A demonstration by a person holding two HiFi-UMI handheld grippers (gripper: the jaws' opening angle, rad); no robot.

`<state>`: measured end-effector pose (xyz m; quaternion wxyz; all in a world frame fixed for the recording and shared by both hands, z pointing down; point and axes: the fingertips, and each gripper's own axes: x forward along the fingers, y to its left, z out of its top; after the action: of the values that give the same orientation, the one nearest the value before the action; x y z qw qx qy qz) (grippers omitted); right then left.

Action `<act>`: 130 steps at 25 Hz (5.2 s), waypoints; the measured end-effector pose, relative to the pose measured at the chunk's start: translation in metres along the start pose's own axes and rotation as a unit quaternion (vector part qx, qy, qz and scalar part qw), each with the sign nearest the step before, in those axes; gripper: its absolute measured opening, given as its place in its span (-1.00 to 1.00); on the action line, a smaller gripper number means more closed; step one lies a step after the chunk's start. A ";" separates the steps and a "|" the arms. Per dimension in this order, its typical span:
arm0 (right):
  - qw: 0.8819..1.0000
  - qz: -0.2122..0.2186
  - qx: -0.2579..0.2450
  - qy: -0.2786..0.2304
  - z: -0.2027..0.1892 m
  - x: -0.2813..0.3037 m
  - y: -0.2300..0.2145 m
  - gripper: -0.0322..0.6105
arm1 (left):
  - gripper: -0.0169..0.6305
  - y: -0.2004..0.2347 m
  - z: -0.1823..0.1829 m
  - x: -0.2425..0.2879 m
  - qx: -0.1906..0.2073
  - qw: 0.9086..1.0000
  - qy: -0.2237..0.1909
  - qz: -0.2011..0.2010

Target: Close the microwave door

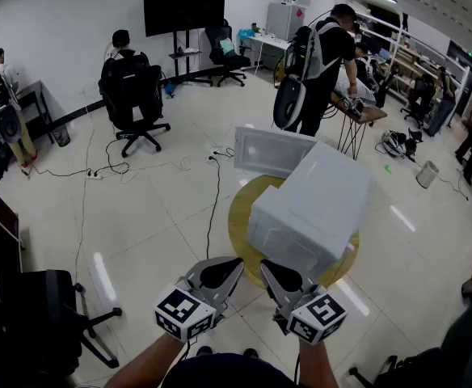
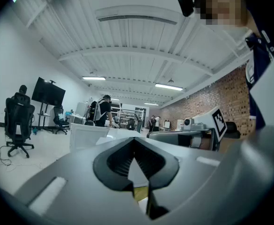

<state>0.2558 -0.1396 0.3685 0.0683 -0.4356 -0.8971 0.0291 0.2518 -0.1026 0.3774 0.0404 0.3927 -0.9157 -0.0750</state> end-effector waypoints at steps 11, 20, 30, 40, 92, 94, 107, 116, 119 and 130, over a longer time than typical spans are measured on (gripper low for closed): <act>0.999 -0.035 -0.006 -0.005 0.001 0.054 0.008 -0.89 | -0.91 0.065 0.005 -0.029 0.005 1.000 0.002 -0.006; 0.999 -0.037 -0.019 0.009 0.000 0.096 -0.007 -0.89 | -0.91 0.115 0.004 -0.028 -0.001 1.000 0.001 0.015; 0.999 -0.026 -0.029 0.025 0.011 0.171 -0.080 -0.89 | -0.91 0.202 0.013 0.041 -0.012 0.999 0.002 0.042; 1.000 0.003 -0.023 0.014 0.047 0.229 -0.130 -0.89 | -0.91 0.264 0.029 0.102 -0.006 0.999 0.007 0.054; 0.856 -0.515 0.037 -0.033 0.043 0.261 -0.311 -0.89 | -0.91 0.381 0.034 0.318 0.057 0.918 0.086 -0.382; 0.844 -0.534 0.040 -0.034 0.041 0.258 -0.311 -0.89 | -0.91 0.381 0.035 0.323 0.059 0.912 0.085 -0.397; 0.772 -0.632 0.057 -0.045 0.037 0.280 -0.291 -0.89 | -0.91 0.435 0.029 0.366 0.112 0.889 0.093 -0.434; 0.746 -0.662 0.063 -0.038 0.033 0.290 -0.268 -0.89 | -0.91 0.466 -0.017 0.414 0.154 0.867 0.146 -0.451; 0.737 -0.672 0.067 -0.037 0.031 0.286 -0.261 -0.89 | -0.91 0.462 -0.038 0.414 0.162 0.849 0.171 -0.474; 0.716 -0.694 0.065 -0.037 0.031 0.269 -0.255 -0.89 | -0.91 0.420 -0.051 0.392 0.151 0.814 0.177 -0.533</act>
<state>-0.1114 -0.0853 0.3920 0.0644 0.3159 -0.9454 0.0479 -0.3103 -0.1066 0.5049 0.0954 0.8267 -0.5400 0.1256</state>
